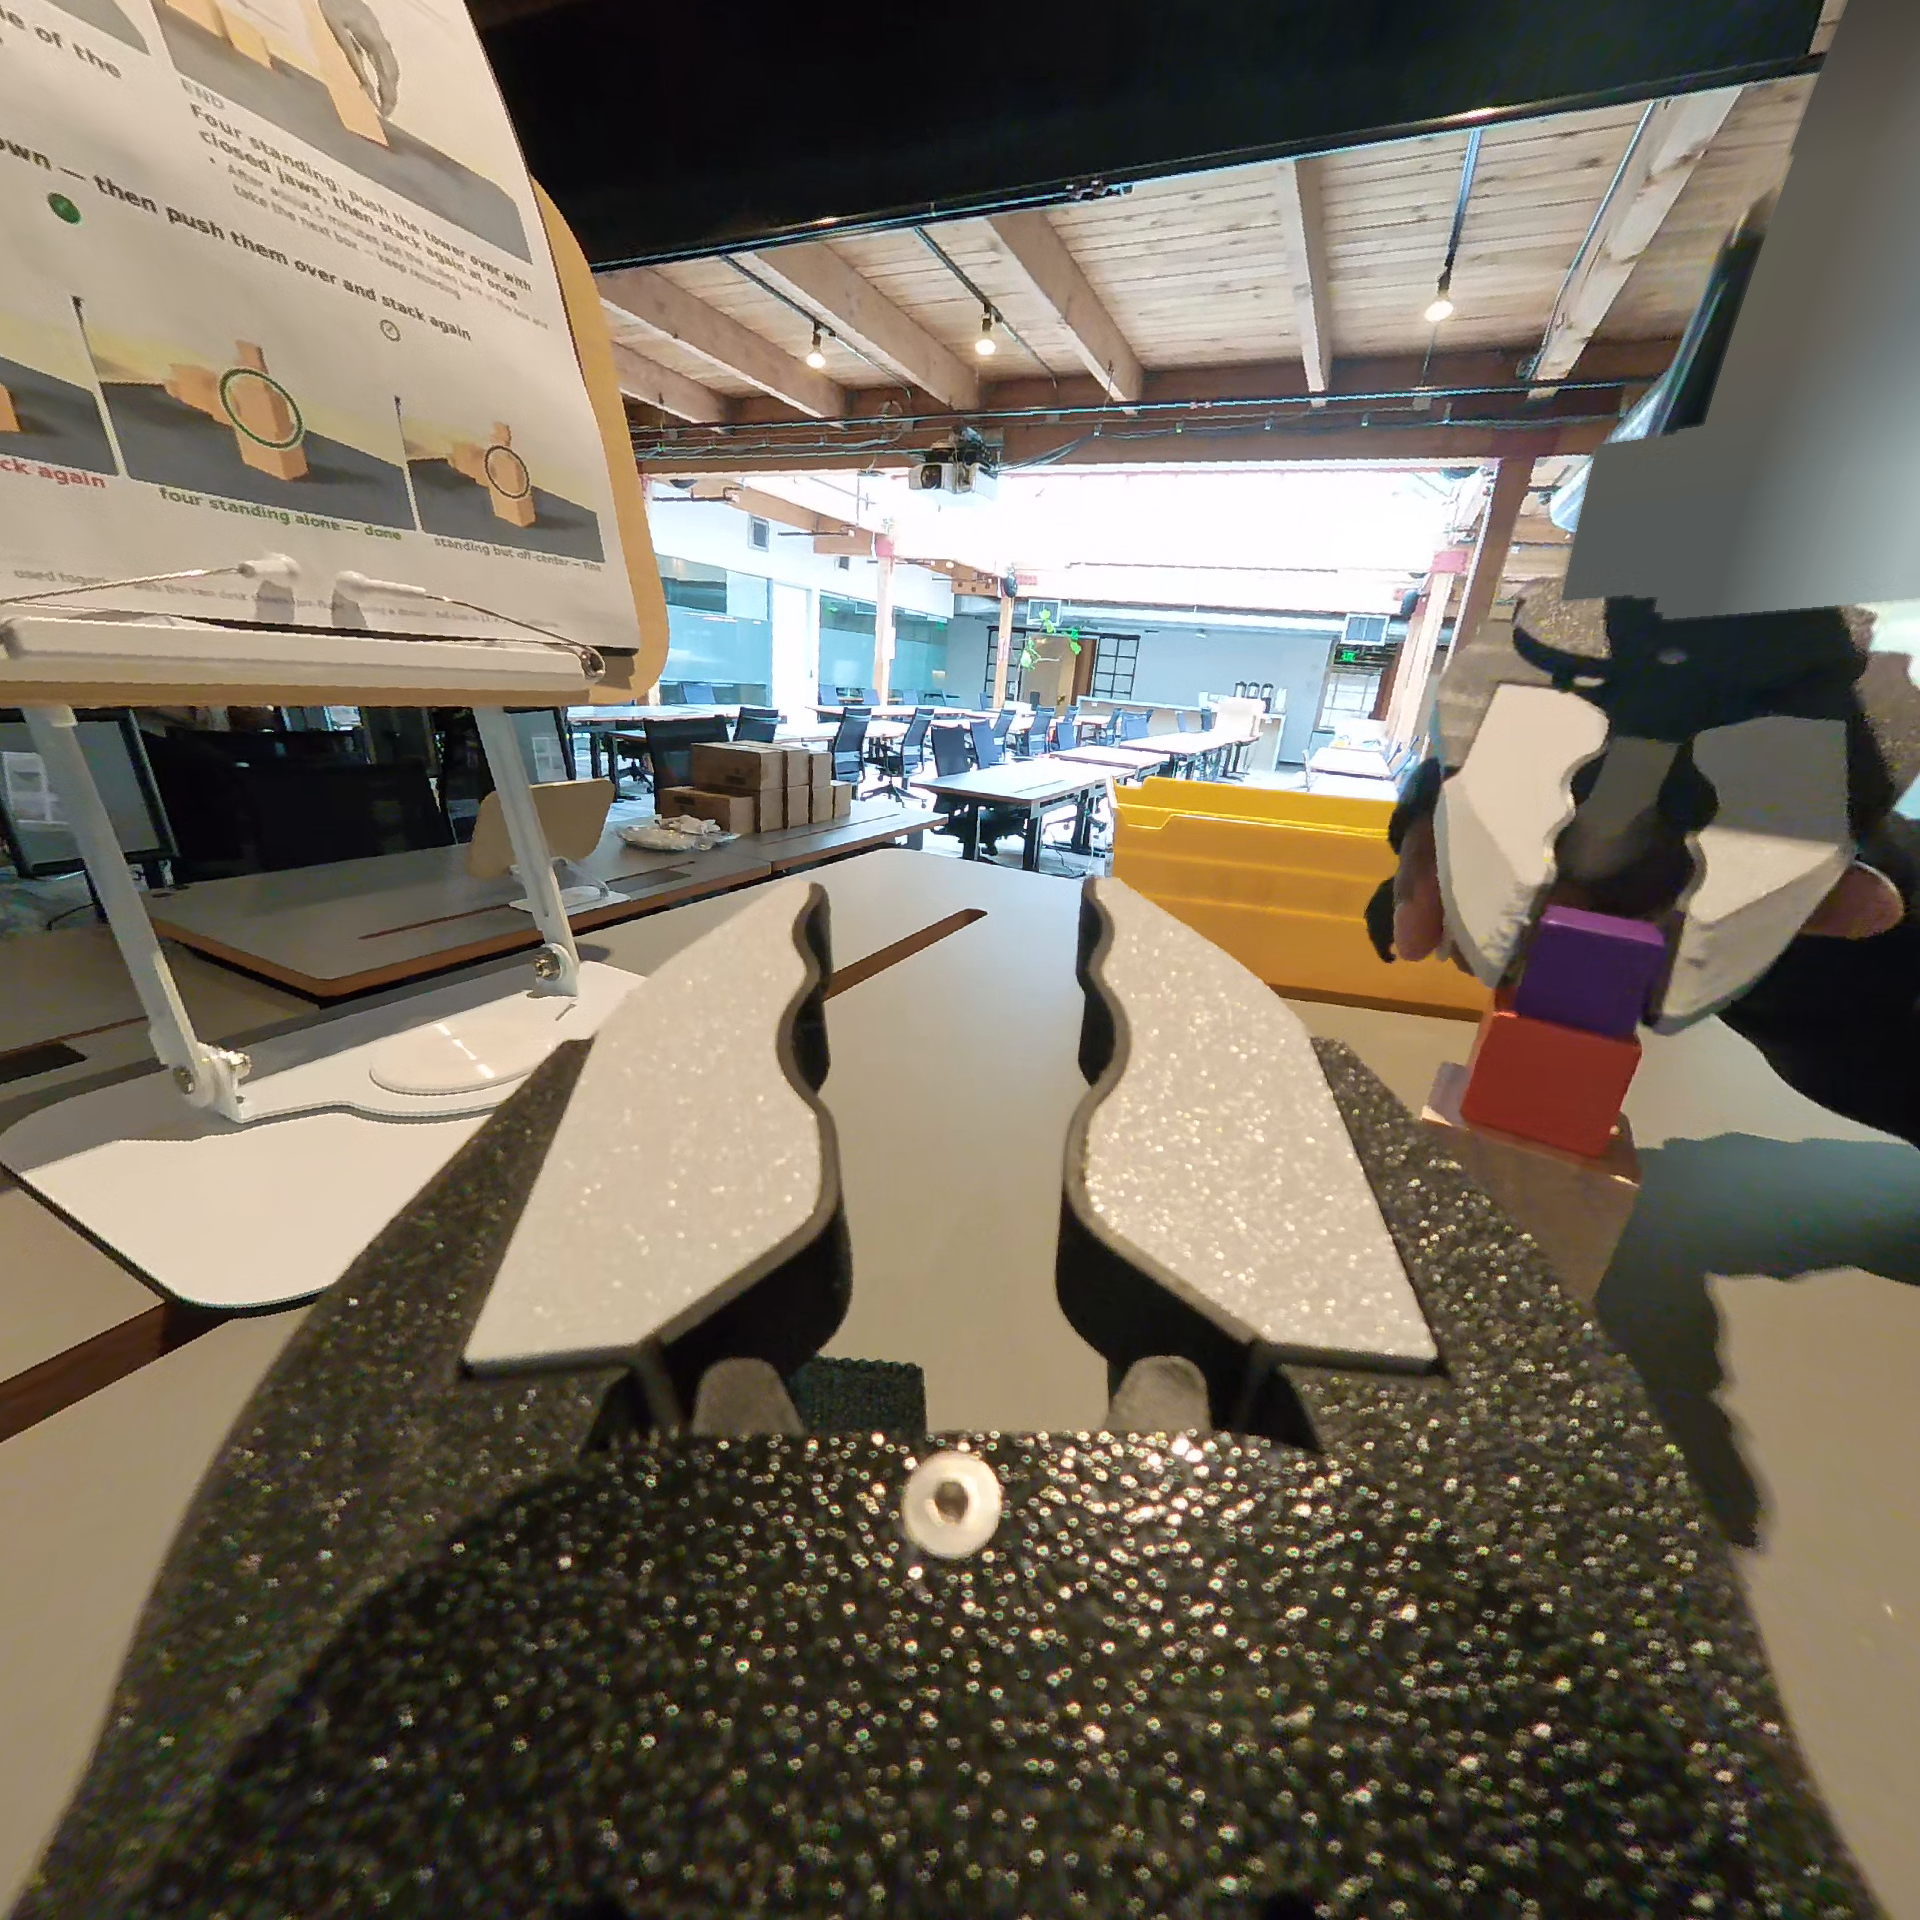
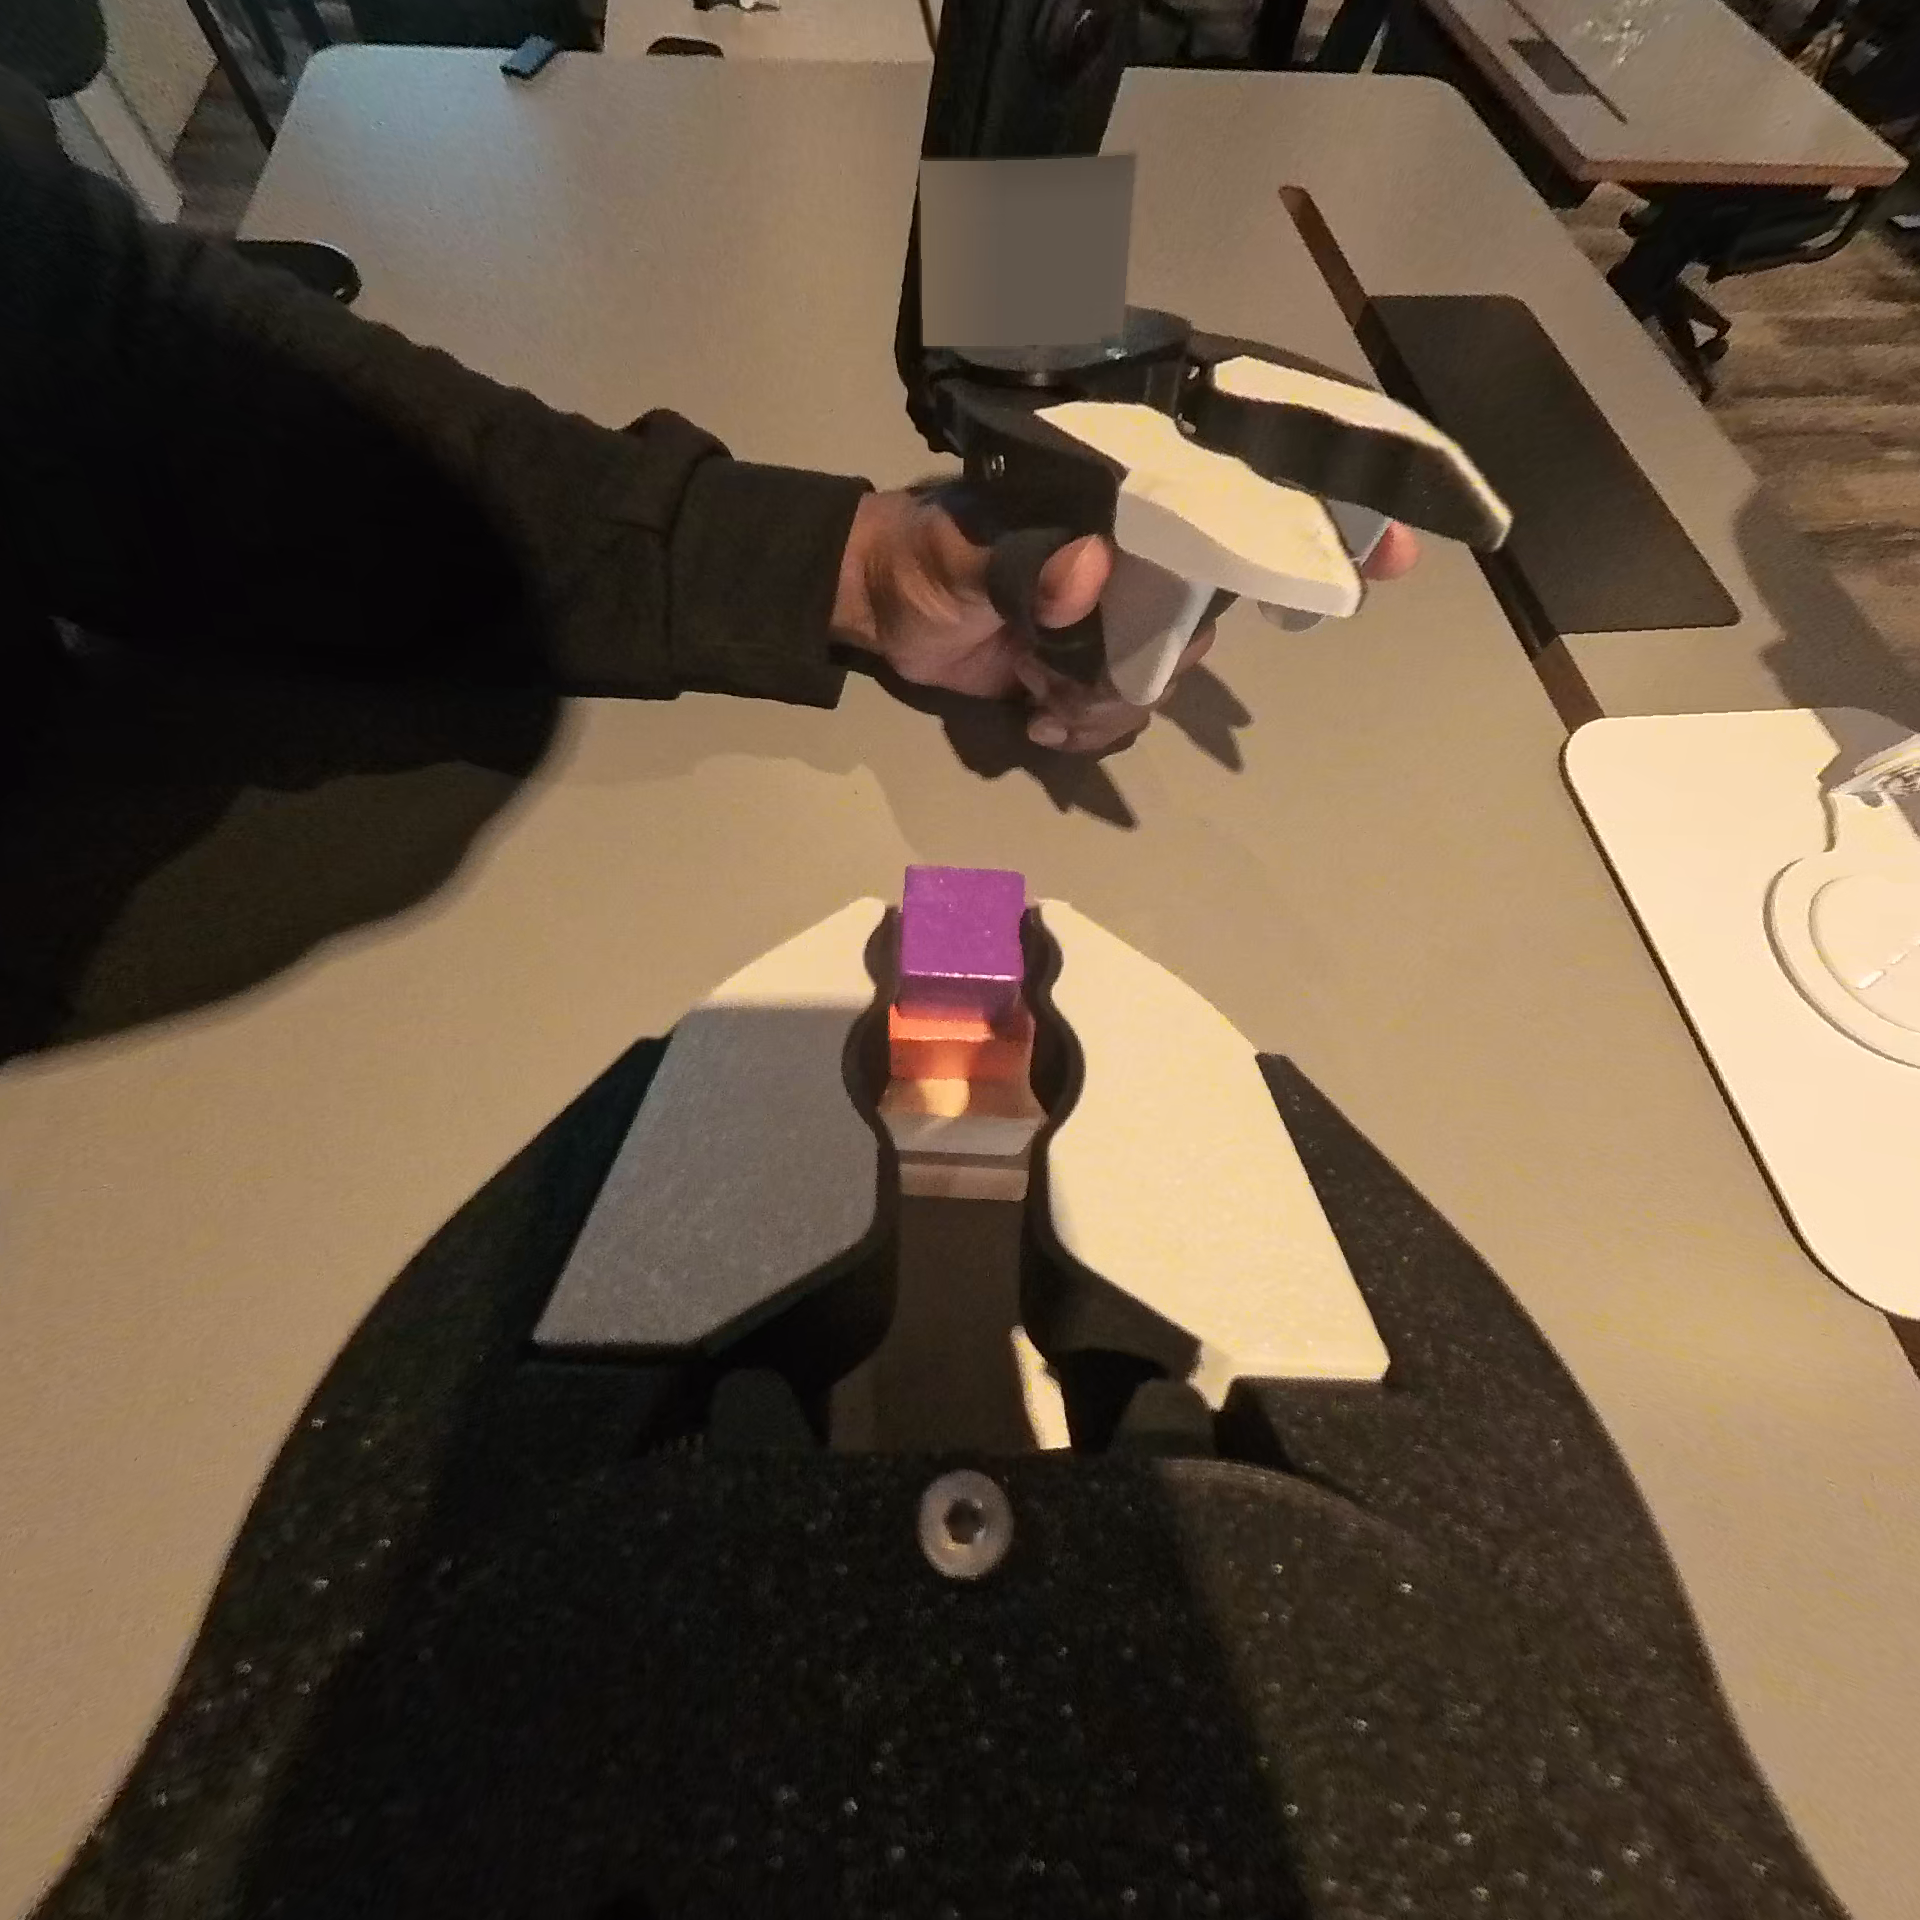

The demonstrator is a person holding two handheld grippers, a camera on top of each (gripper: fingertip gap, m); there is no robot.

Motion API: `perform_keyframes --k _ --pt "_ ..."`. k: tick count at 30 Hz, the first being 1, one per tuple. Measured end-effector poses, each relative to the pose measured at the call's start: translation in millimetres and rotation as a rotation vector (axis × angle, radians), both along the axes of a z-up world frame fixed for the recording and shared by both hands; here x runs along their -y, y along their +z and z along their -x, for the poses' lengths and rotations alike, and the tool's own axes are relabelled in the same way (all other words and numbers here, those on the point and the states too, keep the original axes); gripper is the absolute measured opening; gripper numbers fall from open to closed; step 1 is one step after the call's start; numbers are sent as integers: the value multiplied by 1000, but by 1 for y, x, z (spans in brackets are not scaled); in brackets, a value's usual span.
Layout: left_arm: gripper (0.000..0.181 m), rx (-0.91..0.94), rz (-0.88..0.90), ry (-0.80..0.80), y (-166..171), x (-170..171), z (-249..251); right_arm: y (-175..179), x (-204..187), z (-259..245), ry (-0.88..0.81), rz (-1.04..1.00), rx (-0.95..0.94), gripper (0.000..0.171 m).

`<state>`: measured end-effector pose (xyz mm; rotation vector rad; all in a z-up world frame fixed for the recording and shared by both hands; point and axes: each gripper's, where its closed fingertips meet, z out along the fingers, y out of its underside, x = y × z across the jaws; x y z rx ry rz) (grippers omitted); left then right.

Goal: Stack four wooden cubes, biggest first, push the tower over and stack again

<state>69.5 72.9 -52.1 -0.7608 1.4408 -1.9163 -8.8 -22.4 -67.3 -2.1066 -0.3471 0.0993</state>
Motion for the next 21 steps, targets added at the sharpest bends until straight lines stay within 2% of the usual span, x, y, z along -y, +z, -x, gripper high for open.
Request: perform_keyframes --k 3,7,10,12,14,17,19,21 --pt "45 -4 0 -2 0 0 0 0 -1 0 2 -7 5 23" --pt "45 -3 -1 -4 0 0 0 3 2 -2 17 -41 -4 38" --pt "45 0 -1 -3 0 0 0 2 10 -3 79 -65 -33 46" --pt "45 -1 -2 -4 0 1 0 -1 20 -7 126 -88 -50 46" --pt "45 -3 -3 -5 0 1 0 -4 32 -11 178 -123 -101 38" --pt "45 -7 -9 -7 -1 2 0 -16 52 -13 283 -161 -279 12" --pt "35 -1 -14 -11 -1 3 1 -38 52 -33 218 -161 -316 0" --pt "19 11 -27 -9 -1 4 2 -56 44 -56 92 -133 -320 0"
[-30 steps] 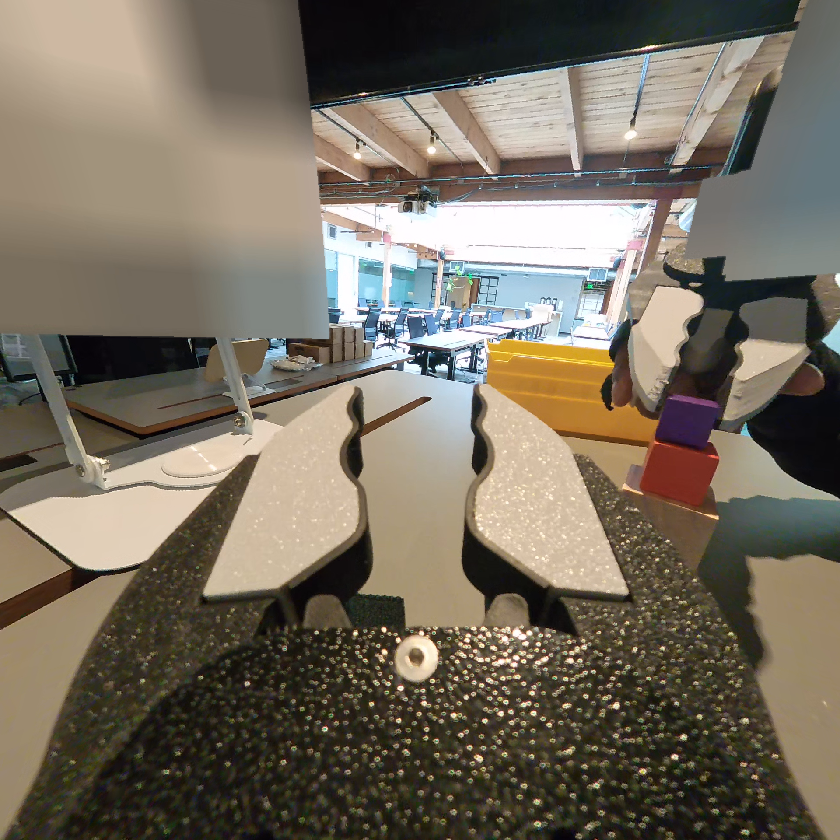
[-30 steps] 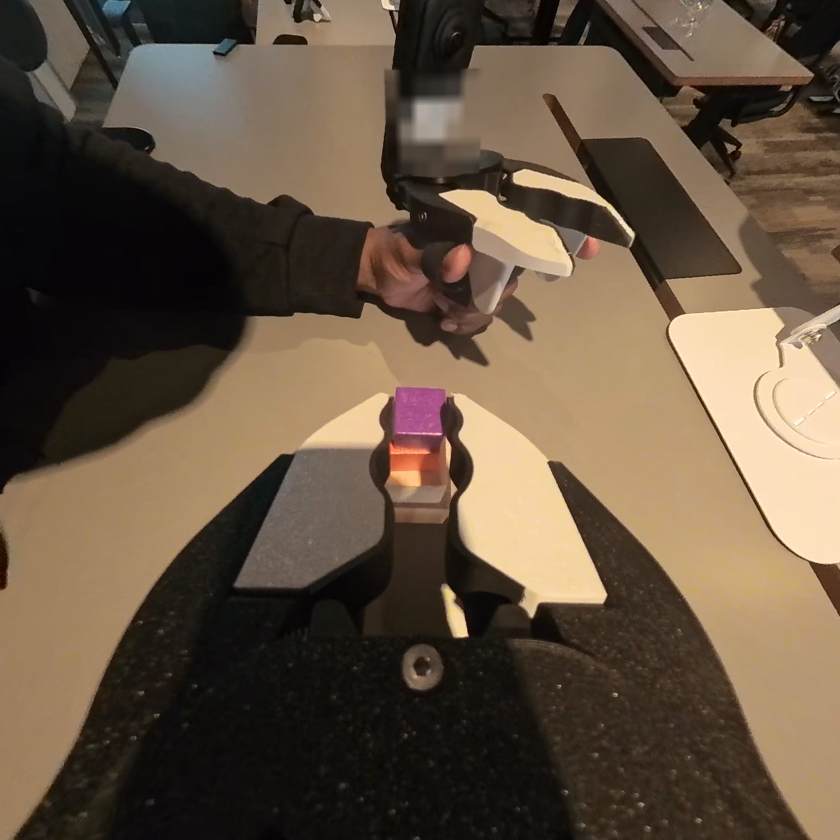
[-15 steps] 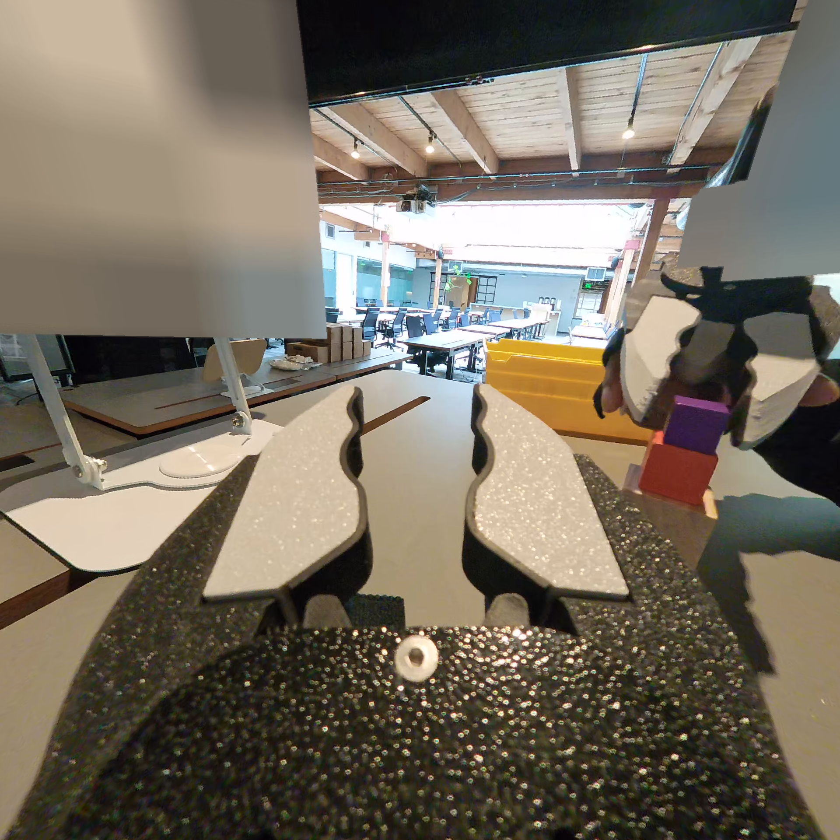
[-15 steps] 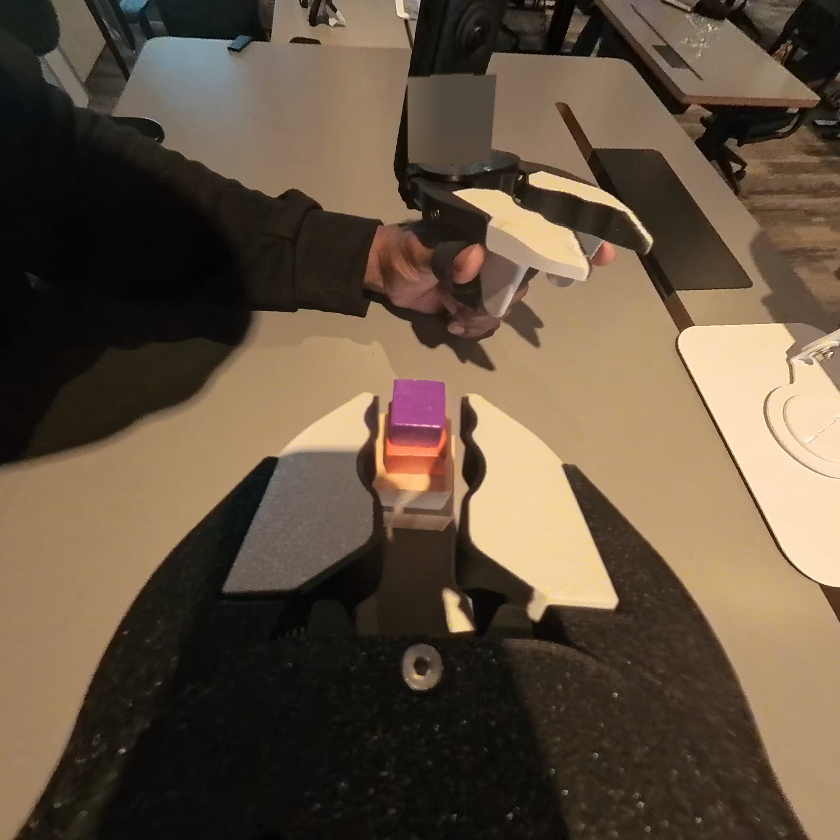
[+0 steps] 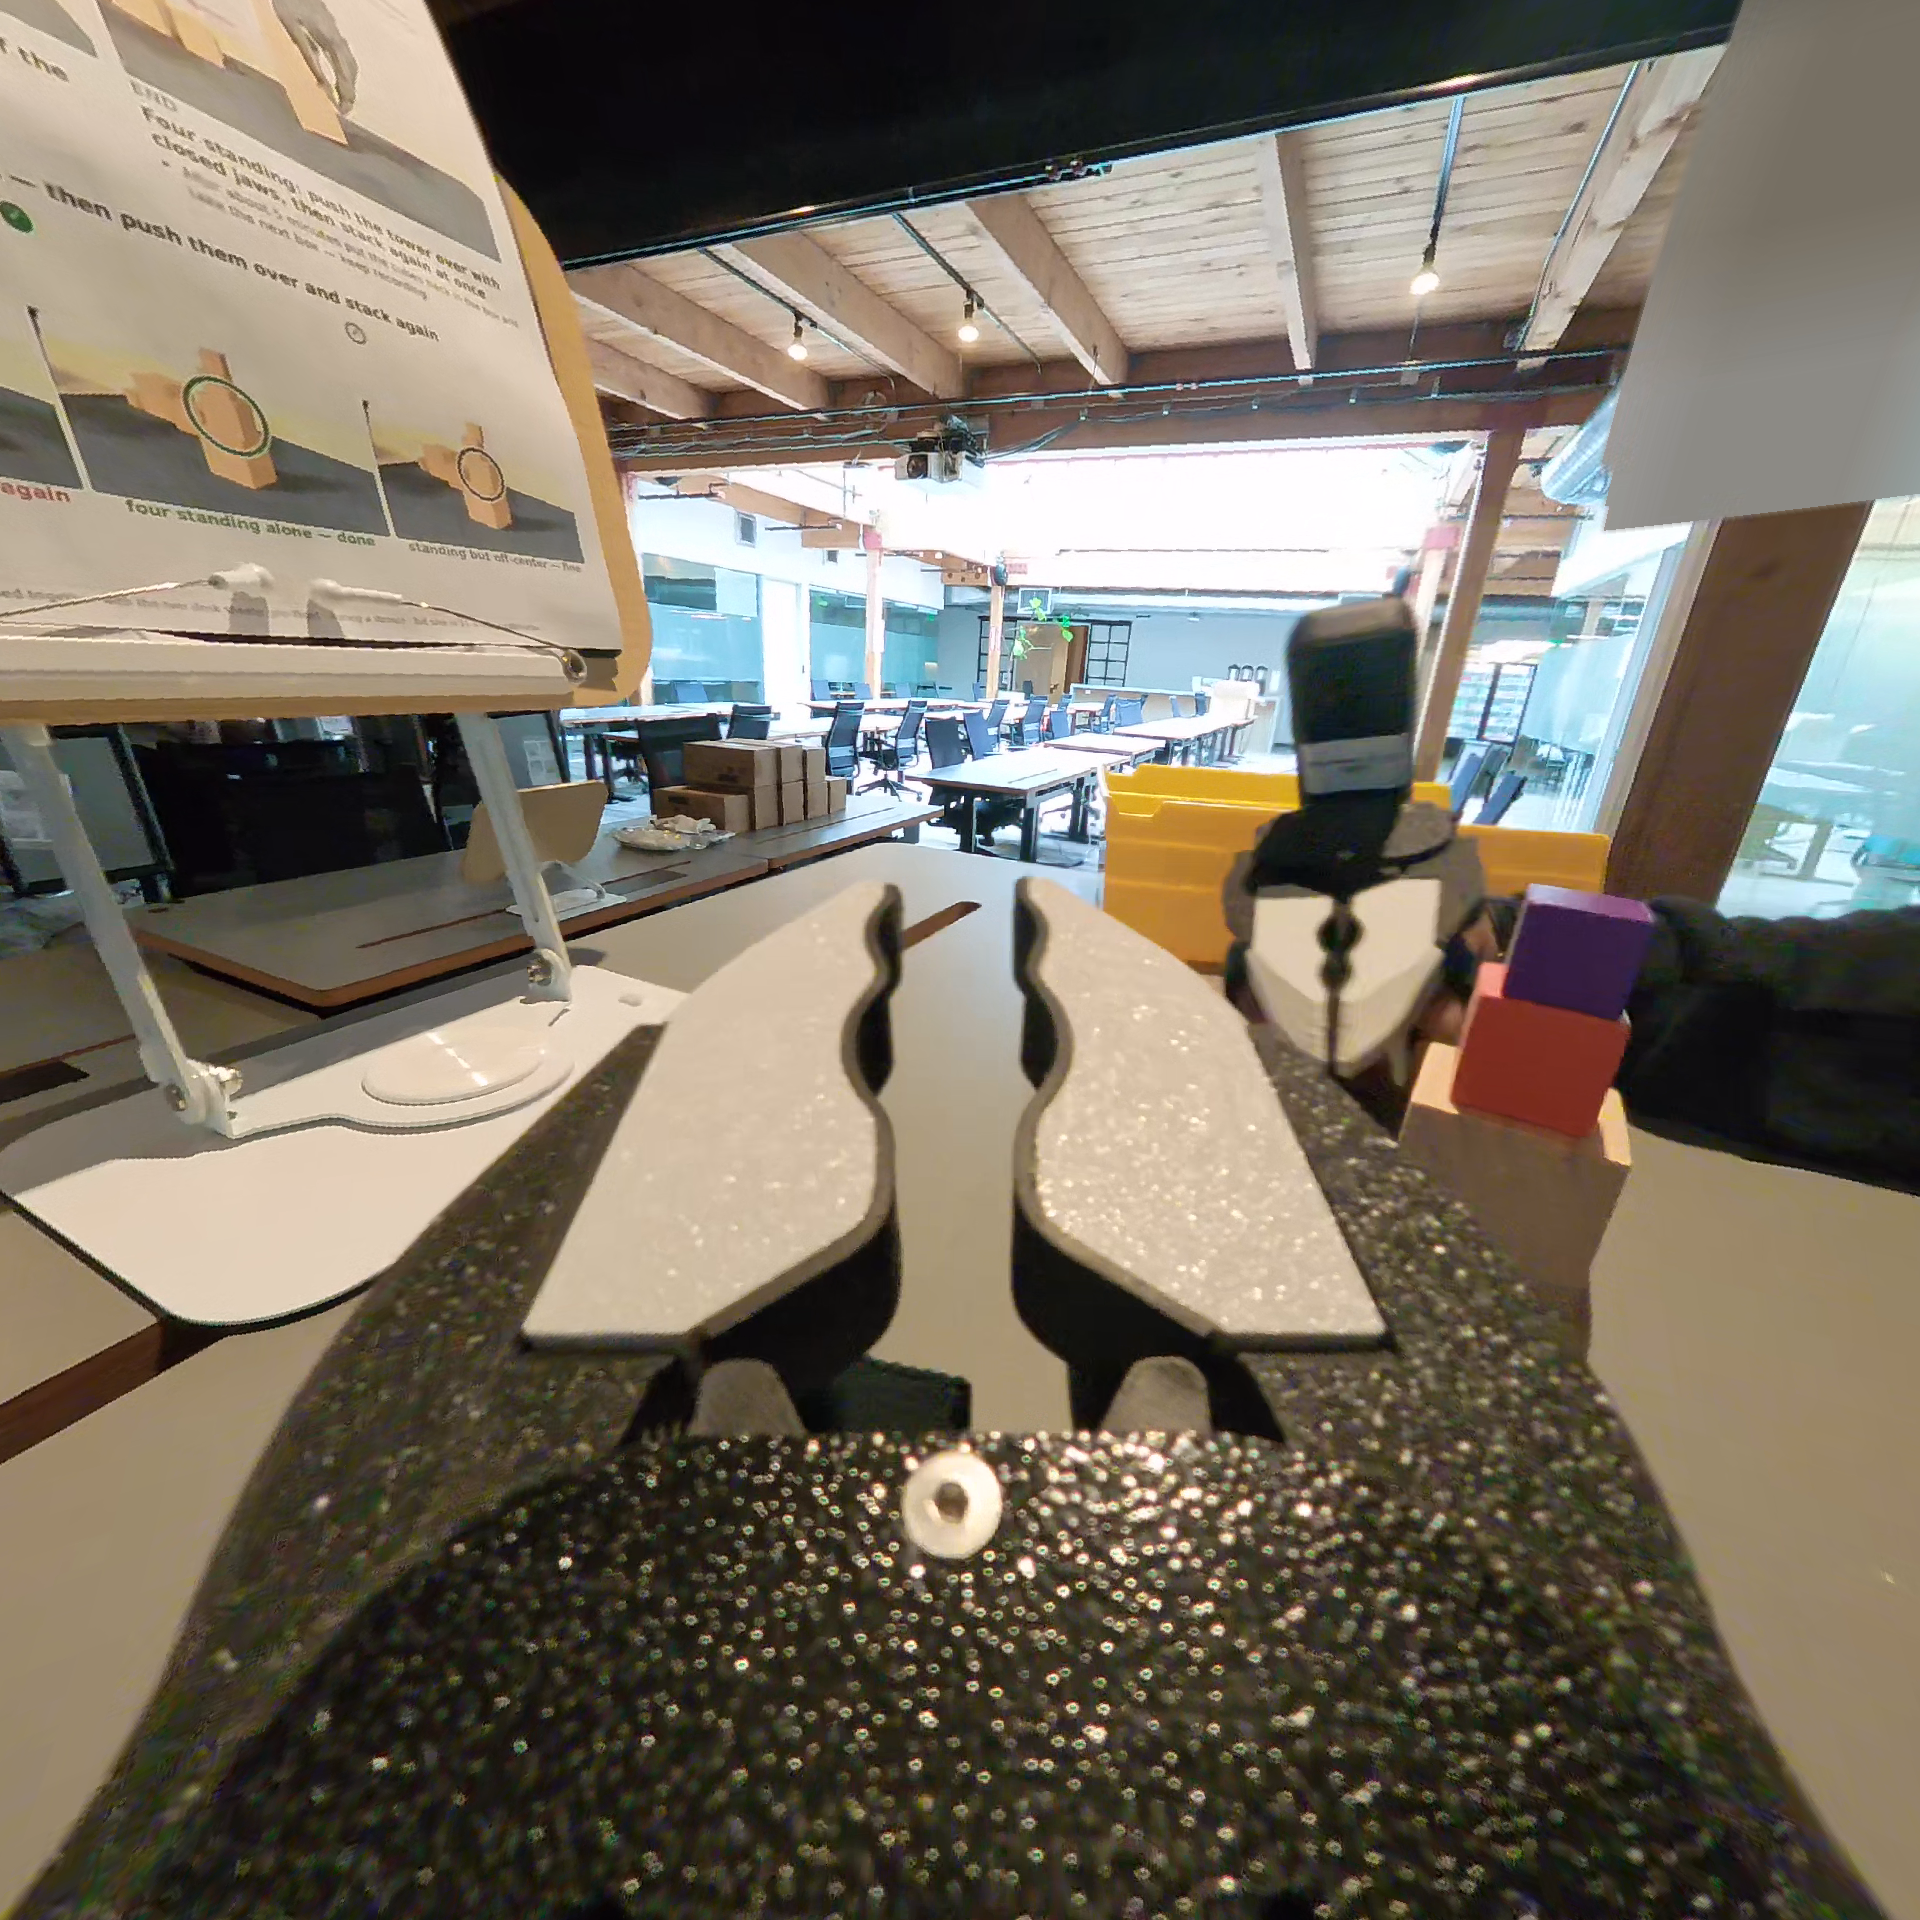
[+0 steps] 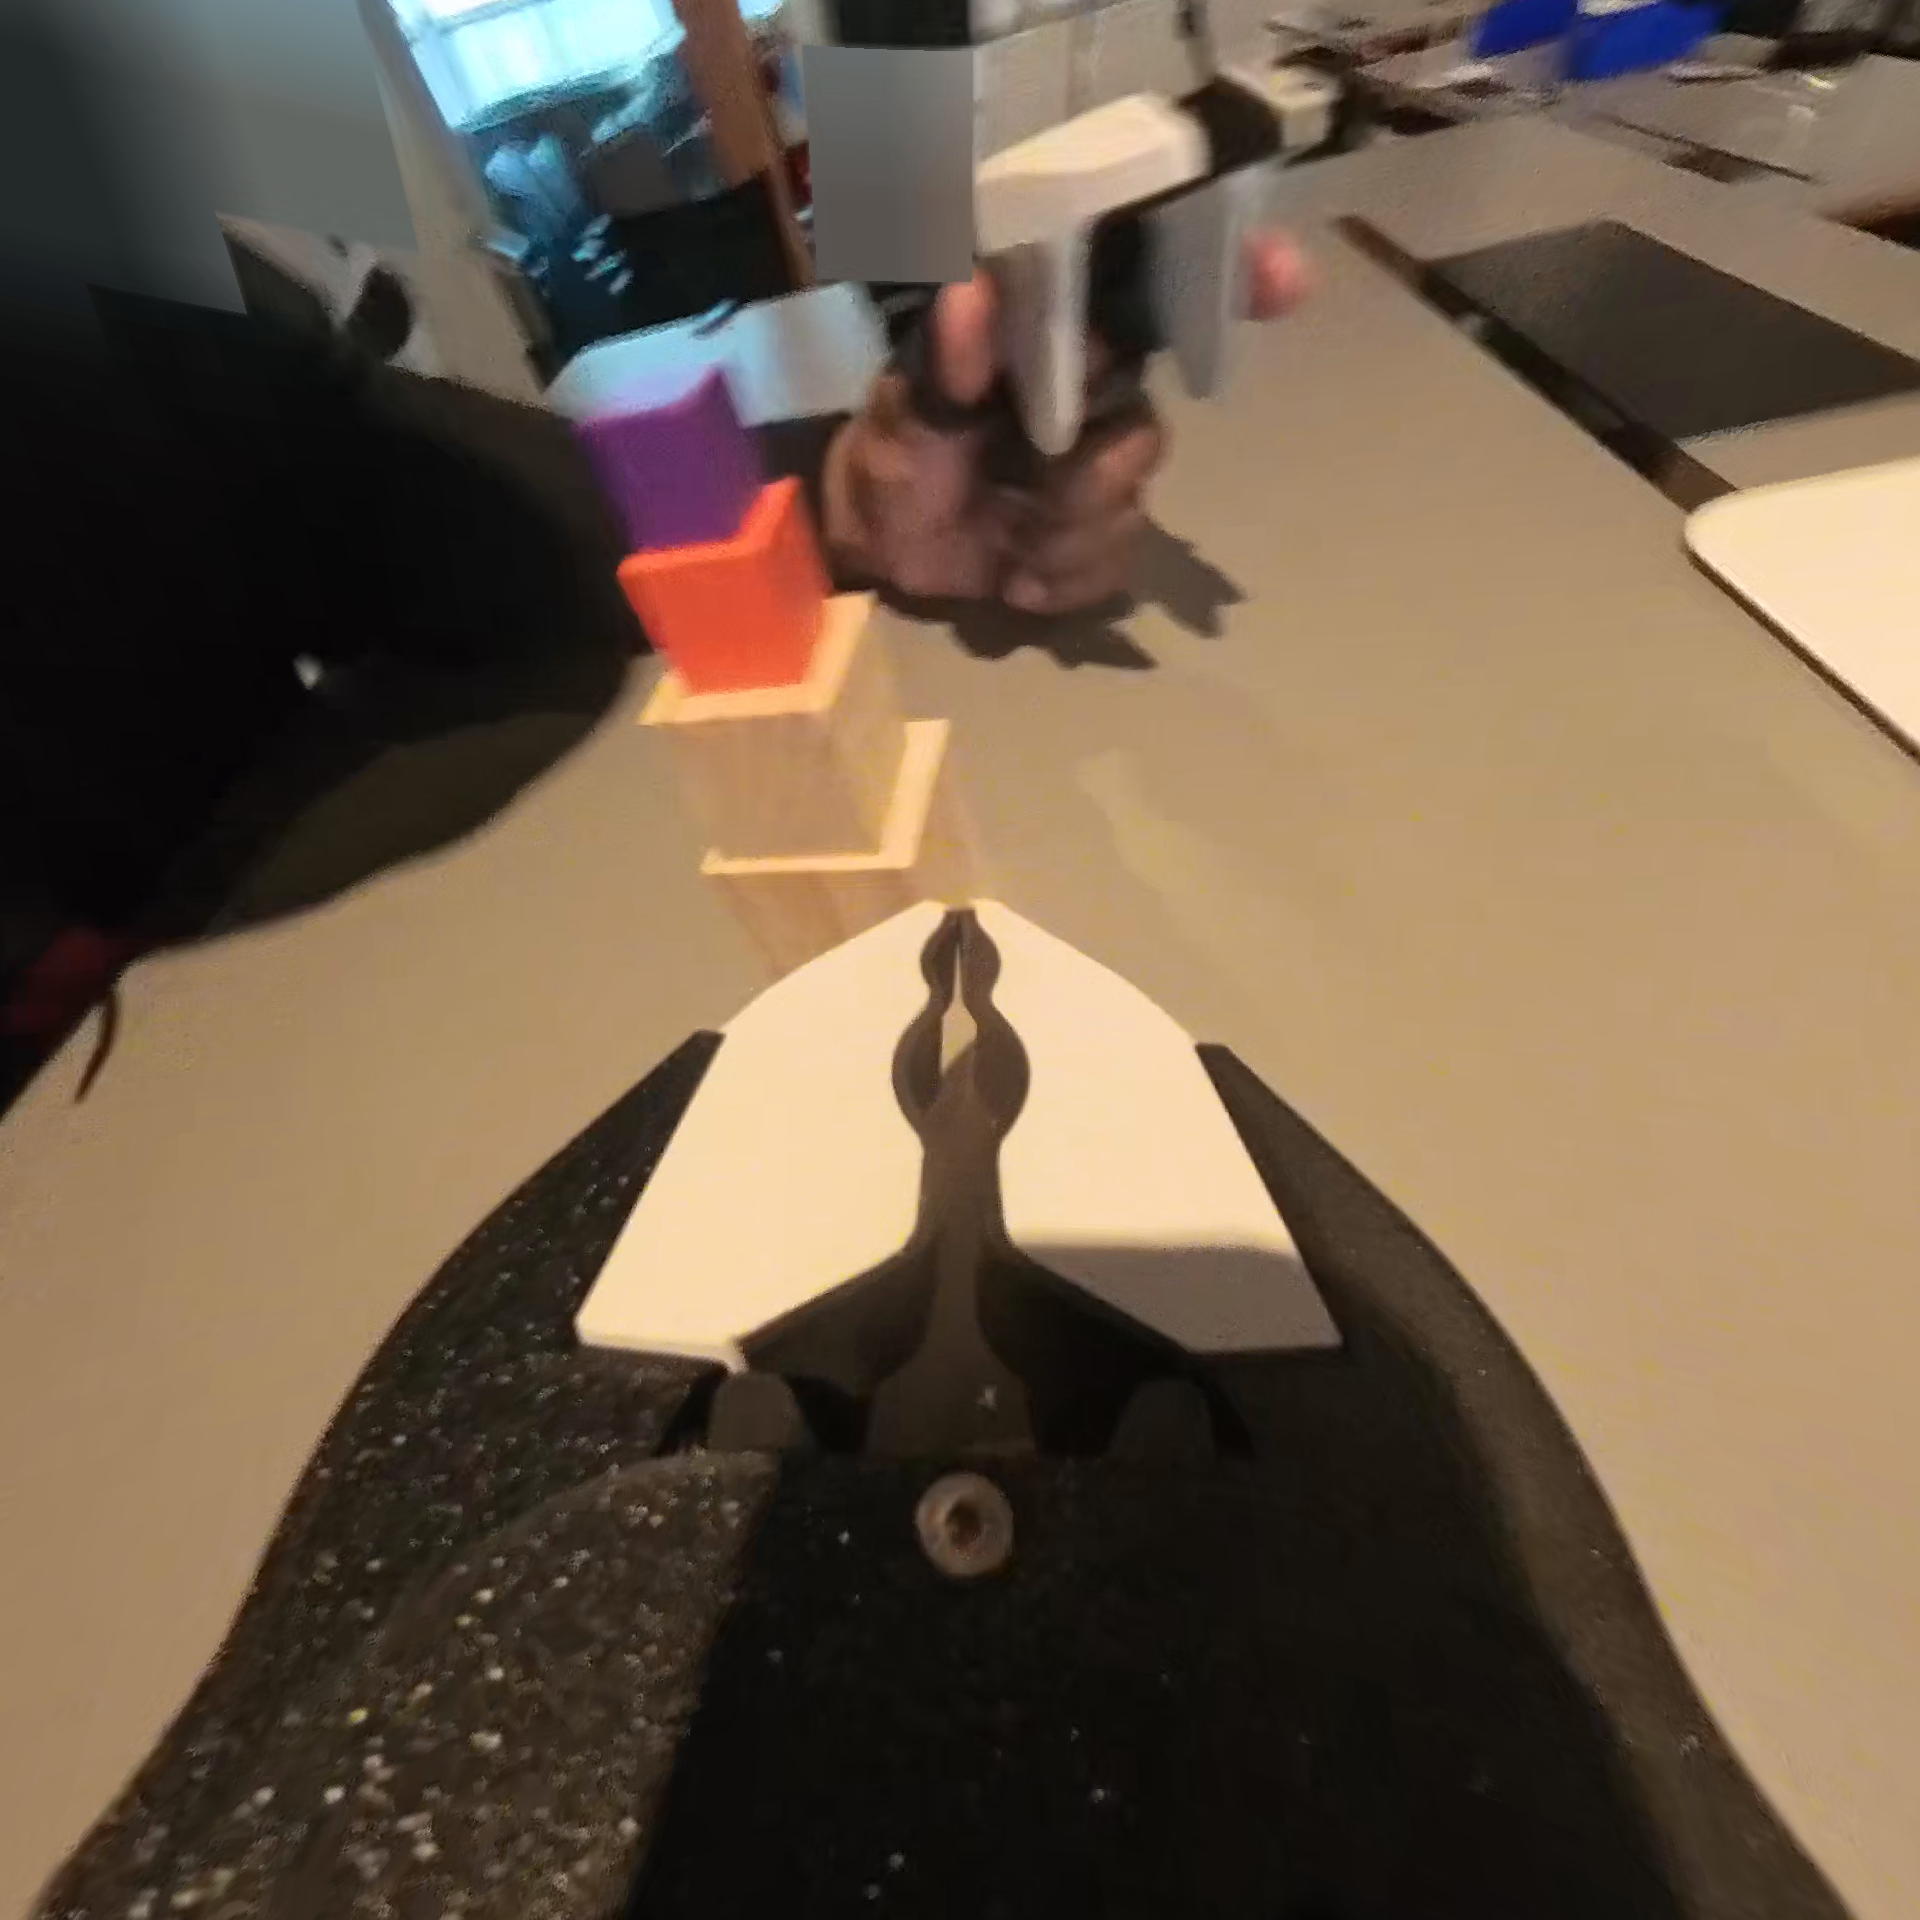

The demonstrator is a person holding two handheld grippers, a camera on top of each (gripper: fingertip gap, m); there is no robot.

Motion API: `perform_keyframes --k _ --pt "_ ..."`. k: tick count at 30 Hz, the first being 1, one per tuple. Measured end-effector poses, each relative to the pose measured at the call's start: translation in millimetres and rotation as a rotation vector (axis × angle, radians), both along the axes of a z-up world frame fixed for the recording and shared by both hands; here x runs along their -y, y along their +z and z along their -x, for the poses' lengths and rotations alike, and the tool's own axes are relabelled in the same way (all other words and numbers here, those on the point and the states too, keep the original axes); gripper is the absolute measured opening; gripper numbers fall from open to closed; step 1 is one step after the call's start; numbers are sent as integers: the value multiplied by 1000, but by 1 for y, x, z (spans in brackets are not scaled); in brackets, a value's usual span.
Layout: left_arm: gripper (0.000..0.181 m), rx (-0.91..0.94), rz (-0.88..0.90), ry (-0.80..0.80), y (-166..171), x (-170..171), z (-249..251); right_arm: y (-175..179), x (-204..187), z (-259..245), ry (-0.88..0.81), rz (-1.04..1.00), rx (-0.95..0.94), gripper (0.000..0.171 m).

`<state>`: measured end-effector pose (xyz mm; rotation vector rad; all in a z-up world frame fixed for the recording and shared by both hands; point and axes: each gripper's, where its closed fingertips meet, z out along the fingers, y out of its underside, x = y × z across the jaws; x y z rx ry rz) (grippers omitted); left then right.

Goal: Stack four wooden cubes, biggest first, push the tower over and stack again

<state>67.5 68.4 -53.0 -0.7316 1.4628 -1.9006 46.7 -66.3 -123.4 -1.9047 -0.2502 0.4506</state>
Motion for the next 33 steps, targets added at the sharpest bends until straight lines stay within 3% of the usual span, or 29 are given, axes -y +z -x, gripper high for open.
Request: perform_keyframes --k 3,7,11,15,20,22,25,28,30,33 --pt "0 4 -41 7 -2 4 0 12 -12 -18 -98 -82 -20 0" --pt "0 -36 -133 36 -12 14 -7 12 -21 -38 -217 -78 -48 0" --pt "0 -32 -239 27 -20 27 -6 3 -27 -45 -327 -36 68 0" --pt "0 -10 -136 50 -10 13 -4 3 -37 -30 -349 -40 124 0" --pt "0 -15 -10 108 -2 -21 -5 7 -28 -48 -657 -51 160 0" --pt "0 -21 24 102 0 -25 -5 8 -23 -55 -709 -56 123 0" --pt "0 -36 12 85 -2 -22 -6 6 -28 -44 -606 -45 55 0" --pt "0 -33 5 79 -2 -20 -6 7 -32 32 -137 -97 162 0" --pt "0 -32 15 79 -2 -22 -6 -1 -32 41 -110 -77 280 0" --pt "0 -28 16 80 -1 -22 -5 4 -32 32 -150 -89 213 0"
